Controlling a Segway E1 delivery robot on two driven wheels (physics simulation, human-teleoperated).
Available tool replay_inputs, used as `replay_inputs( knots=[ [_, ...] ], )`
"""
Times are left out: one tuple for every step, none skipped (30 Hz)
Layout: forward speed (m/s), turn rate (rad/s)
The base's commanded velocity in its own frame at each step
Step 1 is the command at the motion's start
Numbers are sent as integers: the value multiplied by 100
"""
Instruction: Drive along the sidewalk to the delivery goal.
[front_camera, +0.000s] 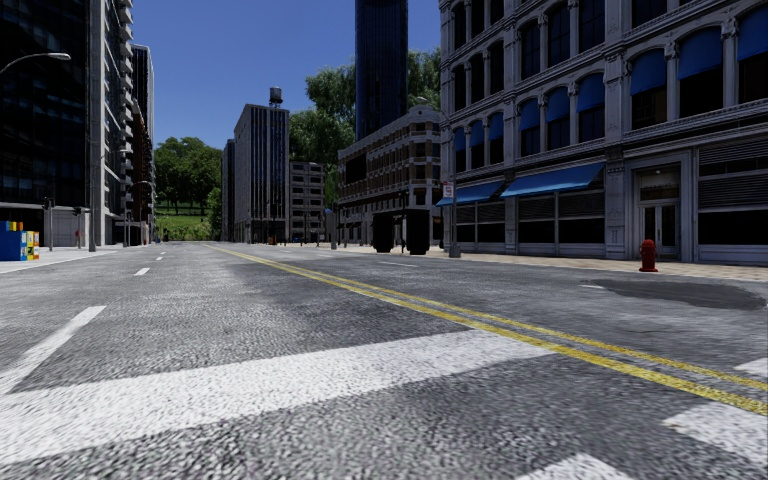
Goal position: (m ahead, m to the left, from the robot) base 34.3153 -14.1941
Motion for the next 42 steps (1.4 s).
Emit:
replay_inputs(
  knots=[
    [0,0],
    [0,0],
    [0,0],
    [0,0],
    [0,0],
    [0,0],
    [0,0],
    [0,0],
    [0,0],
    [0,0],
    [0,0],
    [0,0],
    [0,0],
    [0,0],
    [0,0],
    [0,0],
    [0,0],
    [0,0],
    [0,0],
    [0,0],
    [0,0],
    [0,0],
    [0,0],
    [0,0],
    [0,0],
    [0,0],
    [0,0],
    [0,0],
    [0,0],
    [0,0],
    [0,-2],
    [0,-6],
    [0,-6],
    [0,-9],
    [0,-14],
    [0,-18],
    [0,-19],
    [0,-19],
    [0,-19],
    [0,-19],
    [0,-19],
    [0,-19]
  ],
)
